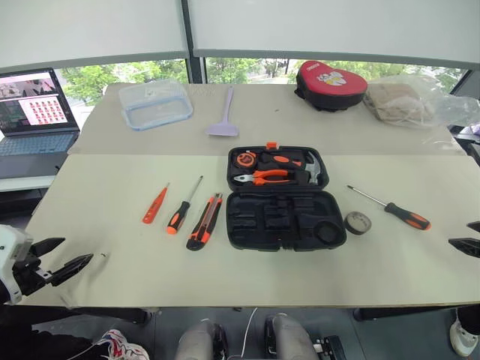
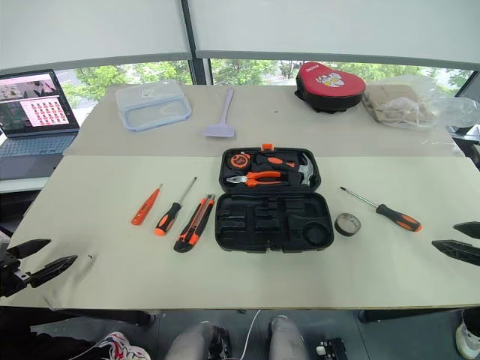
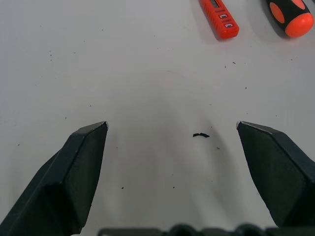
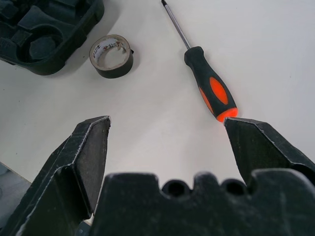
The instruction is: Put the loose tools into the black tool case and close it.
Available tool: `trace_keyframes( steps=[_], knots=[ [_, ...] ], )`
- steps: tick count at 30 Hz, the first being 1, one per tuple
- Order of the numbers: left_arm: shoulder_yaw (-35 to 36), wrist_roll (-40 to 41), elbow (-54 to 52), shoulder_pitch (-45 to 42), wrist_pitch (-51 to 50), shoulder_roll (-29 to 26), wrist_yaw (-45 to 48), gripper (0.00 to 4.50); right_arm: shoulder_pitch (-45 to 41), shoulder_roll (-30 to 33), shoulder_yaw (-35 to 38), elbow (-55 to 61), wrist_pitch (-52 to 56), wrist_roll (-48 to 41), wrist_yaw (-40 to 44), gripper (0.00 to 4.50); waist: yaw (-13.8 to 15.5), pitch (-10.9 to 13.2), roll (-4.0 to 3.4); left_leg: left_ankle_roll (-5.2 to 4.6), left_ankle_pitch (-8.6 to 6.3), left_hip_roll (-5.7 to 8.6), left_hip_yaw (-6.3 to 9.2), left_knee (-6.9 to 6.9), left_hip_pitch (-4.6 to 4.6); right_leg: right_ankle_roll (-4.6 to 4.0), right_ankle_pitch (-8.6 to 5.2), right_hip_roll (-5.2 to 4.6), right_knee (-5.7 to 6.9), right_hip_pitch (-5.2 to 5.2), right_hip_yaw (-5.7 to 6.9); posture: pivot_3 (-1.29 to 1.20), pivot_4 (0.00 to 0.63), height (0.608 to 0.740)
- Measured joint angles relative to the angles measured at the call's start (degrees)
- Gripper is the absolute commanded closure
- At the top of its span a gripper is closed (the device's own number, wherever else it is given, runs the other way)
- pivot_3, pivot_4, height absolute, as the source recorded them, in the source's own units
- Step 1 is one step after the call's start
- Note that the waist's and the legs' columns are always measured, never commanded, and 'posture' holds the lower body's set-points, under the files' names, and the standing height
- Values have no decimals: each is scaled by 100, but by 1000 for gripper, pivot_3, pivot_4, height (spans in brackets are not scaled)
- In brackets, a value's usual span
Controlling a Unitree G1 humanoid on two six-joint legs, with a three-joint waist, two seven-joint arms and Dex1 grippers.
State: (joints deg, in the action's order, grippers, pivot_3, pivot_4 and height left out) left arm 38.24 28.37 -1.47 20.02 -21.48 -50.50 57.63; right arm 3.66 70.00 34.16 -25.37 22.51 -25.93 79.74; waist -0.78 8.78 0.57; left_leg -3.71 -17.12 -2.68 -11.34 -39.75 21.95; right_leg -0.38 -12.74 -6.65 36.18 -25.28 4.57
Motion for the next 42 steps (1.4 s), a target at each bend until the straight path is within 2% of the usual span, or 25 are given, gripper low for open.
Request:
trace_keyframes(
  steps=[5, 9, 14, 17, 21, 25, 27, 35, 38, 42],
  knots=[
    [-11, -224, -52, -12, 42, 0, -247, 0, 11, -144, 4, 100, -106, 72, -165, 200, 0, 0, 0, 1, 0, 0, 2, 0, 0, 2, 1, 0, 0, 1, 1, 0, 150, 731],
    [-213, -230, -597, -191, -580, -13, -617, 0, -12, -380, 17, 518, -145, 95, -471, 200, 11, 0, -1, 1, 0, 1, 2, -3, 3, 13, 8, 0, 2, 1, 2, 0, 150, 731],
    [-791, 475, -2036, -1342, -2022, -14, -1364, 0, -375, -649, -124, 2628, 582, -589, -916, 200, 14, -1, -6, 11, 7, 1, 6, -4, 1, 19, 21, 15, 7, 9, 0, 0, 150, 731],
    [-1114, 878, -2377, -1845, -2883, 36, -1777, 0, -516, -803, -288, 3614, 972, -966, -1153, 200, 15, -1, -5, 12, 17, 2, 5, -5, -4, 20, 21, 58, 13, 15, 5, 0, 150, 731],
    [-1933, 1138, -2498, -3203, -4243, 511, -2814, 0, -1211, -1230, -917, 4355, 1431, -1371, -1789, 200, 37, 4, 2, 12, 21, 17, 5, -11, -5, 26, 25, 73, 16, 20, -1, 0, 150, 731],
    [-2773, 882, -2492, -3943, -4753, 701, -3449, 0, -1729, -1529, -1431, 4873, 1596, -1596, -2184, 200, 78, 5, 6, 1, 29, 18, 3, -13, -4, 28, 26, 87, 12, 20, -4, 0, 150, 731],
    [-3012, 785, -2380, -4261, -5000, 1006, -3704, 0, -1907, -1636, -1692, 5039, 1673, -1649, -2294, 200, 95, 6, 7, -24, 45, 17, 3, -14, -2, 28, 25, 90, 10, 19, -4, 0, 150, 731],
    [-3834, 136, -1984, -4295, -4995, 1252, -4088, 0, -2120, -1805, -2090, 5182, 1689, -1753, -2391, 200, 136, 7, 9, -23, 46, 13, 1, -17, -3, 28, 25, 98, 8, 18, -6, 0, 150, 731],
    [-4059, -112, -1891, -4270, -4925, 1280, -4146, 736, -2149, -1872, -2200, 5182, 1686, -1748, -2461, 0, 140, 7, 9, -23, 45, 12, 1, -18, -3, 27, 25, 97, 10, 18, -6, 0, 150, 731],
    [-4060, -198, -1900, -4200, -4800, 1384, -4128, 2166, -2149, -1897, -2210, 5182, 1672, -1738, -2522, 0, 143, 7, 9, -23, 46, 11, 1, -19, -6, 27, 25, 95, 11, 19, -7, 0, 150, 731]
  ],
)
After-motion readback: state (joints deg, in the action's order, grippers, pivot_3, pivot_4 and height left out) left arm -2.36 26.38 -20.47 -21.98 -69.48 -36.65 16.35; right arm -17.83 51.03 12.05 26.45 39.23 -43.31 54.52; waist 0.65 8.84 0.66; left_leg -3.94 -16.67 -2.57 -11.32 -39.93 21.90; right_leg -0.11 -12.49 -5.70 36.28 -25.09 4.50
